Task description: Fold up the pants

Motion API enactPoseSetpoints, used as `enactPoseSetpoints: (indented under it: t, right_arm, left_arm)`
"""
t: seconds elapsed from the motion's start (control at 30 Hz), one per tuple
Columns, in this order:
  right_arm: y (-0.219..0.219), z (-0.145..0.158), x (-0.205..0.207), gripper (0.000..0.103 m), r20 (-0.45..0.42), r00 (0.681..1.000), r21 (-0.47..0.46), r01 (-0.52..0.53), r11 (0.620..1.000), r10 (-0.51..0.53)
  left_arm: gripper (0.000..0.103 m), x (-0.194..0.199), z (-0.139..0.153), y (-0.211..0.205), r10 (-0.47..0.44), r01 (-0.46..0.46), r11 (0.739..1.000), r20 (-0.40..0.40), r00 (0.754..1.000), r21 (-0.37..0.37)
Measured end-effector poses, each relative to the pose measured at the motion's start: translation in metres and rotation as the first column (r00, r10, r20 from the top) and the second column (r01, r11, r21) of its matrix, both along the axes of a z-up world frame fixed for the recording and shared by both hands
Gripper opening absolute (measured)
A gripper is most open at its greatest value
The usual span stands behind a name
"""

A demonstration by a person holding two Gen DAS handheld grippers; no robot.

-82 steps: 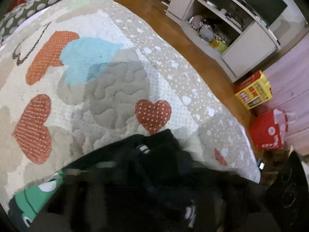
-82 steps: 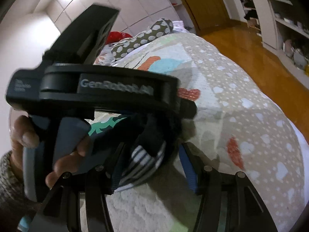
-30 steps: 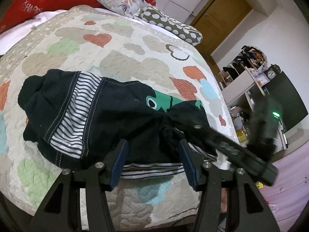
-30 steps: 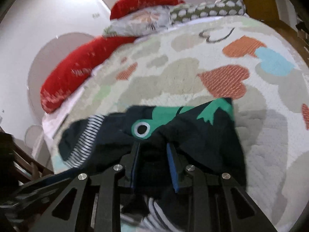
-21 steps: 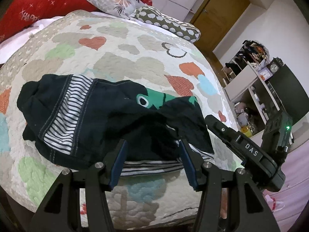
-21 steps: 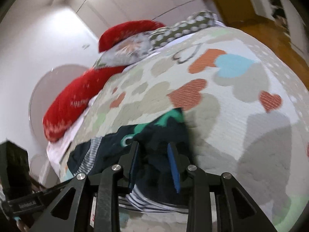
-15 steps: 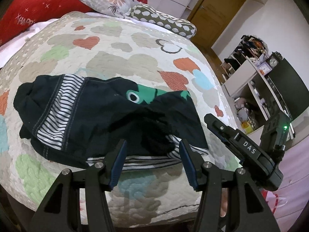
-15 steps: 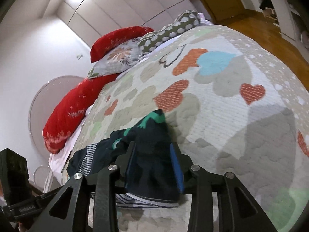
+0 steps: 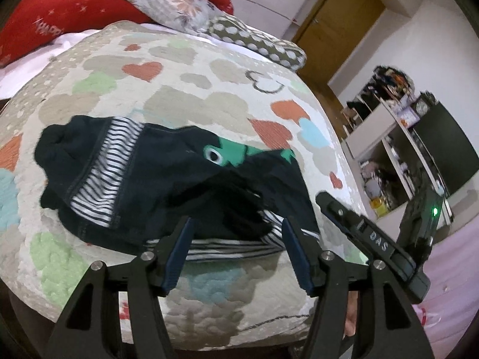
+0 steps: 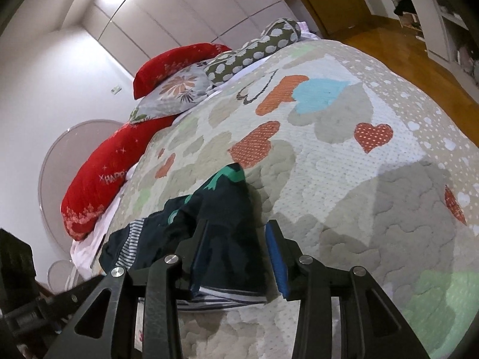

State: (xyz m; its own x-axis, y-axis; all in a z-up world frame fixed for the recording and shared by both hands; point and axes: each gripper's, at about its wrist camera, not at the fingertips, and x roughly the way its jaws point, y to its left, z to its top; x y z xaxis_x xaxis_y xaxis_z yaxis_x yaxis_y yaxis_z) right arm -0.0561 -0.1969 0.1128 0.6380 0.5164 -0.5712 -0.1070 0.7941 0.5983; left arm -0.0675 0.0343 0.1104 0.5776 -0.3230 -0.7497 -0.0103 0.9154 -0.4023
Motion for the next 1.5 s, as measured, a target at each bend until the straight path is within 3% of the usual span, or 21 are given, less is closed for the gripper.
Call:
enactPoseSetpoints:
  t: [0.17, 0.4, 0.63, 0.73, 0.87, 1.0, 1.1, 1.2, 1.27, 1.37, 1.5]
  right_arm:
    - [0.005, -0.001, 0.000, 0.042, -0.011, 1.000, -0.026, -0.004, 1.000, 0.003]
    - [-0.001, 0.004, -0.003, 0.042, -0.002, 0.999, -0.048, 0.036, 0.998, -0.036]
    - [0.015, 0.003, -0.001, 0.042, 0.004, 1.000, -0.111, 0.010, 0.994, -0.009]
    - [0.030, 0.014, -0.004, 0.042, 0.050, 0.999, -0.183, 0.004, 0.983, 0.006]
    - [0.060, 0.029, -0.001, 0.042, 0.087, 0.990, -0.239, -0.089, 0.967, 0.112]
    - [0.094, 0.014, 0.014, 0.042, 0.000, 0.978, -0.243, -0.203, 0.949, 0.209]
    - [0.120, -0.008, 0.021, 0.046, -0.092, 0.952, -0.272, -0.305, 0.913, 0.291]
    - [0.123, 0.002, 0.019, 0.048, -0.066, 0.945, -0.281, -0.327, 0.902, 0.321]
    - [0.113, 0.018, 0.021, 0.048, -0.033, 0.944, -0.214, -0.327, 0.920, 0.328]
    - [0.104, 0.036, 0.029, 0.048, 0.011, 0.960, -0.228, -0.272, 0.935, 0.281]
    - [0.104, 0.027, 0.051, 0.048, -0.029, 0.970, -0.256, -0.239, 0.937, 0.239]
  left_arm:
    - [0.060, 0.001, 0.003, 0.040, 0.108, -0.108, 0.994, 0.006, 0.994, -0.028]
    - [0.064, -0.008, 0.005, 0.112, 0.303, -0.302, 0.952, 0.013, 0.953, -0.057]
    - [0.064, -0.012, -0.009, 0.154, 0.401, -0.401, 0.912, -0.028, 0.916, -0.085]
    - [0.064, -0.015, -0.014, 0.162, 0.424, -0.425, 0.901, -0.032, 0.905, -0.087]
    - [0.064, -0.016, -0.020, 0.166, 0.424, -0.426, 0.900, -0.039, 0.905, -0.090]
    - [0.064, -0.019, -0.023, 0.168, 0.409, -0.411, 0.907, -0.042, 0.912, -0.094]
    - [0.064, -0.021, -0.023, 0.171, 0.407, -0.409, 0.909, -0.032, 0.913, -0.081]
    - [0.064, -0.024, -0.025, 0.175, 0.413, -0.413, 0.907, -0.024, 0.910, -0.079]
    - [0.064, -0.024, -0.029, 0.178, 0.415, -0.417, 0.904, -0.033, 0.909, -0.091]
    - [0.064, -0.024, -0.035, 0.181, 0.413, -0.416, 0.902, -0.055, 0.909, -0.113]
    - [0.065, -0.028, -0.036, 0.188, 0.429, -0.432, 0.893, -0.058, 0.902, -0.125]
